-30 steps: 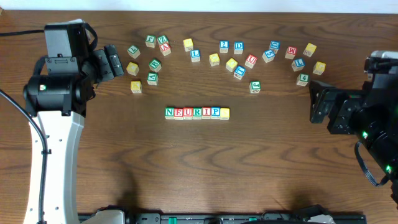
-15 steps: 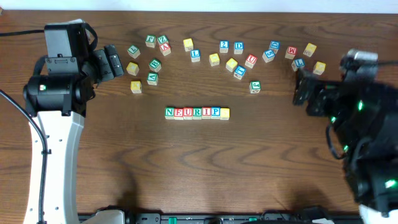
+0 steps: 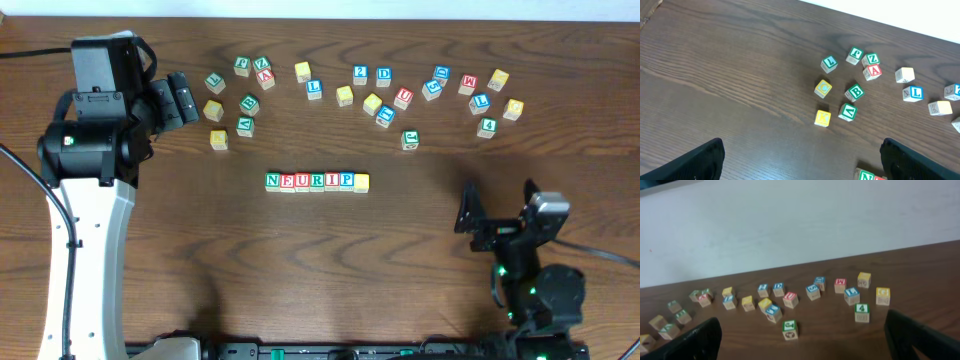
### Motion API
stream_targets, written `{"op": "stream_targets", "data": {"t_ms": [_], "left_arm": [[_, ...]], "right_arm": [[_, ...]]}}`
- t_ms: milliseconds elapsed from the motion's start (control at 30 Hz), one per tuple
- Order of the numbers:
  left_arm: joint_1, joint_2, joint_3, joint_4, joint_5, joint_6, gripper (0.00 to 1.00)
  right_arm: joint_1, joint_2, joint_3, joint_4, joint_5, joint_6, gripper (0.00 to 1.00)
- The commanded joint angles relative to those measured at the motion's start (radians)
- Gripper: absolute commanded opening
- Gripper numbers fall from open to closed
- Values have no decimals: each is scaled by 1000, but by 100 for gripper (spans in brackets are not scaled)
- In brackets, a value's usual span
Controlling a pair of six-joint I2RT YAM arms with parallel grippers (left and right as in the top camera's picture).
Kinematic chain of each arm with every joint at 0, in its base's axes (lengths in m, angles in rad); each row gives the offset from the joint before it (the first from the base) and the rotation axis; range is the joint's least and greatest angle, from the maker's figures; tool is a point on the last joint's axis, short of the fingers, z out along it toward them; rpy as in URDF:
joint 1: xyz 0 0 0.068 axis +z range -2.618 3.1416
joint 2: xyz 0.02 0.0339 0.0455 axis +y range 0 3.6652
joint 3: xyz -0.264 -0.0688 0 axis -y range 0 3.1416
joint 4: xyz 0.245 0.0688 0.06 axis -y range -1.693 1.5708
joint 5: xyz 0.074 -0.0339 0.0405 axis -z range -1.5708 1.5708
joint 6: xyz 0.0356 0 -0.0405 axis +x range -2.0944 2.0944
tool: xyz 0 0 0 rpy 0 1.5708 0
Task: Spell out NEURIPS
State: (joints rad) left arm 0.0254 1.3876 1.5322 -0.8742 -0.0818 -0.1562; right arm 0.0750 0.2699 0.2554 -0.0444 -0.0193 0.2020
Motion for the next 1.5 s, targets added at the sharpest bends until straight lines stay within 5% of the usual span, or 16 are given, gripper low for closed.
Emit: {"op": "stream_targets", "data": {"t_ms": [0,233,1467], "left_arm": [[2,5,16,-2,-5,10,98],[2,5,16,-2,-5,10,98],[2,5,16,-5,-6,10,98]], "right_arm": [[-4,-95,-93,22,-10,-9,99],[-4,-266,-229,22,-10,-9,99],[-4,-264,-250,-30,-6,-9,99]]}}
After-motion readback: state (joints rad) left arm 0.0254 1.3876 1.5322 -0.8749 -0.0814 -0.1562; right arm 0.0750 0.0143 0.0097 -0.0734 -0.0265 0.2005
